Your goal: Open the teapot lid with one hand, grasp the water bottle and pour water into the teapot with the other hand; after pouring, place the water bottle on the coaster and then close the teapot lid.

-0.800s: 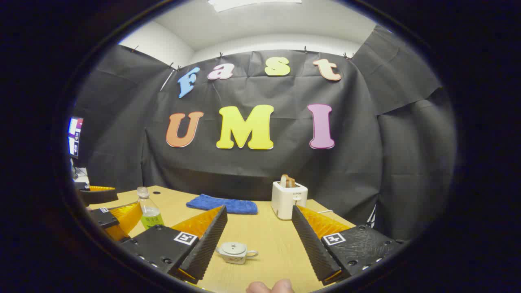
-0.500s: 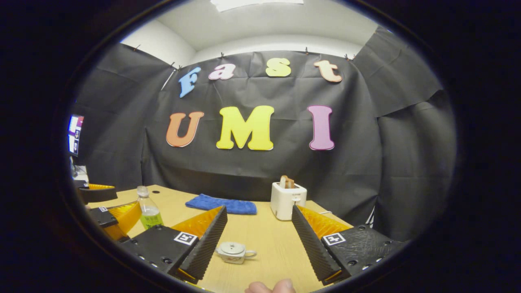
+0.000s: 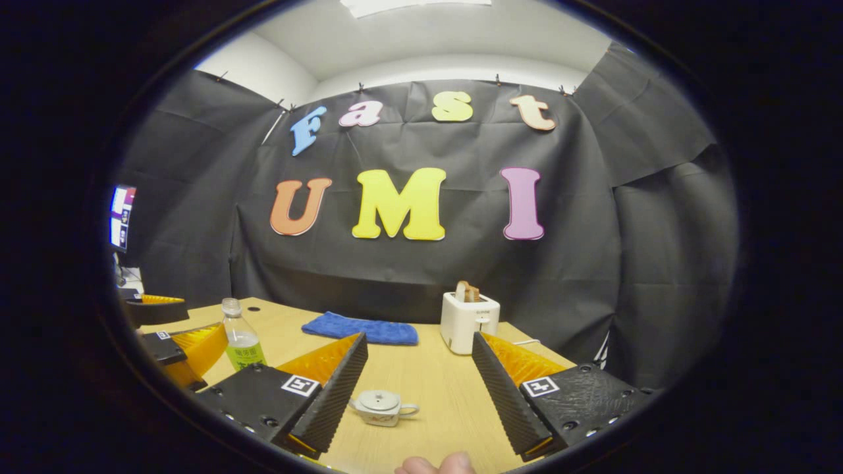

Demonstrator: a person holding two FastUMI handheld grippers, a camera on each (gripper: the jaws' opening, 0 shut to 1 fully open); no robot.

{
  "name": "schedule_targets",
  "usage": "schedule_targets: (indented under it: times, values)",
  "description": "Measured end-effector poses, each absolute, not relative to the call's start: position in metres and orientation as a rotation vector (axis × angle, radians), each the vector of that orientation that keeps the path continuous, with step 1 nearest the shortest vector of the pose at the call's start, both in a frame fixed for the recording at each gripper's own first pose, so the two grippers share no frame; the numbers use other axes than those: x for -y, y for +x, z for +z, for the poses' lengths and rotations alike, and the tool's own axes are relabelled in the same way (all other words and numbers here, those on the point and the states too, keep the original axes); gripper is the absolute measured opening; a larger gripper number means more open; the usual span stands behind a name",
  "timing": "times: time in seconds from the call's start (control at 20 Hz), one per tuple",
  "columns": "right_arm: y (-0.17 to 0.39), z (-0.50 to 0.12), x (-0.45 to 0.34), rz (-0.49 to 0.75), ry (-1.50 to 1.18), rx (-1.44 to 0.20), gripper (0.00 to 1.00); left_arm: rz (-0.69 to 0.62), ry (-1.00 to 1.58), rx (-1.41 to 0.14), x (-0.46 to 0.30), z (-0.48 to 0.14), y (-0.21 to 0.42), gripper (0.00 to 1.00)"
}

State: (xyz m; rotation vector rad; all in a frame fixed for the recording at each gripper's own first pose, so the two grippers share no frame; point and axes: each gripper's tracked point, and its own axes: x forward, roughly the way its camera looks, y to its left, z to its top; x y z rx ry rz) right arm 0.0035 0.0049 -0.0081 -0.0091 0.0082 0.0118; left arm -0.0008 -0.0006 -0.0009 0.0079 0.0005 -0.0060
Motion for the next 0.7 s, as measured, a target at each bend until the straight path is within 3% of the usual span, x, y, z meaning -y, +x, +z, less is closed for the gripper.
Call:
schedule_targets:
  times: [0.7]
  values:
    - [0.035,-0.058,-0.032,0.064,-0.003,-0.088,0.94,0.020,0.005,0.003,-0.006,0.003,-0.001,1.00]
